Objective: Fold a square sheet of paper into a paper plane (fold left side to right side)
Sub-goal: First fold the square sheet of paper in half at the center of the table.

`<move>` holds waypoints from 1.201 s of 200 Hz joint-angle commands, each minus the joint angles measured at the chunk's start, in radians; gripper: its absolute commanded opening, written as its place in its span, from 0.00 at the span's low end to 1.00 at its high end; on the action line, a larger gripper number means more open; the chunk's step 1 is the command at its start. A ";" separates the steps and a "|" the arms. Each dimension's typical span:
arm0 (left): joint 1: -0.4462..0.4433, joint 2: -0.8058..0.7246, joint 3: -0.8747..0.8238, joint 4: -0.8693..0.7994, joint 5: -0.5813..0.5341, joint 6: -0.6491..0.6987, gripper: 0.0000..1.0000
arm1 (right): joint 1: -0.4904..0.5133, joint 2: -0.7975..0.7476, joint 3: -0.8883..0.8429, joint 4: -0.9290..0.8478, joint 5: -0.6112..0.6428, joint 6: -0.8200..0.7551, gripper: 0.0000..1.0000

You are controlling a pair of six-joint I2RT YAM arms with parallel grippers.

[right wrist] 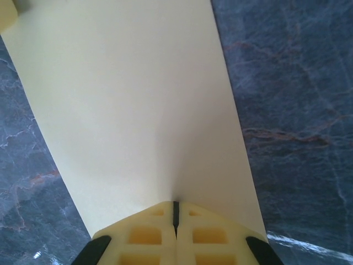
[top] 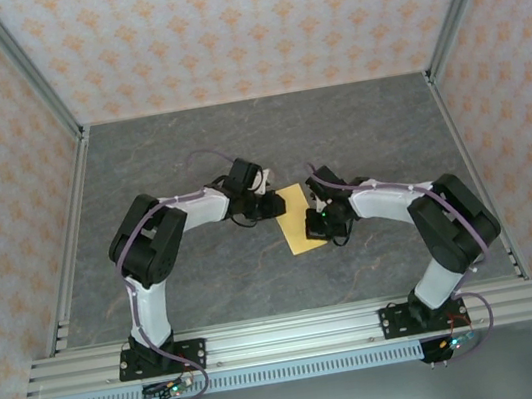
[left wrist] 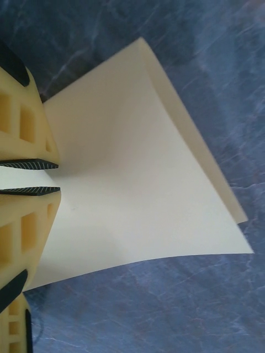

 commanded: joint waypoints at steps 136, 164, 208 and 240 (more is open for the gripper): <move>0.182 0.106 0.163 -0.015 -0.068 0.037 0.21 | 0.022 -0.058 -0.038 0.041 0.009 0.043 0.11; 0.185 -0.036 0.083 -0.008 -0.087 0.039 0.31 | 0.022 -0.159 -0.009 0.036 0.068 0.042 0.27; 0.181 -0.321 -0.168 0.104 -0.092 -0.050 0.44 | 0.022 -0.169 0.019 -0.106 0.228 -0.018 0.54; 0.161 -0.483 -0.314 0.117 -0.134 -0.094 0.52 | 0.043 -0.102 0.024 -0.110 0.216 -0.012 0.66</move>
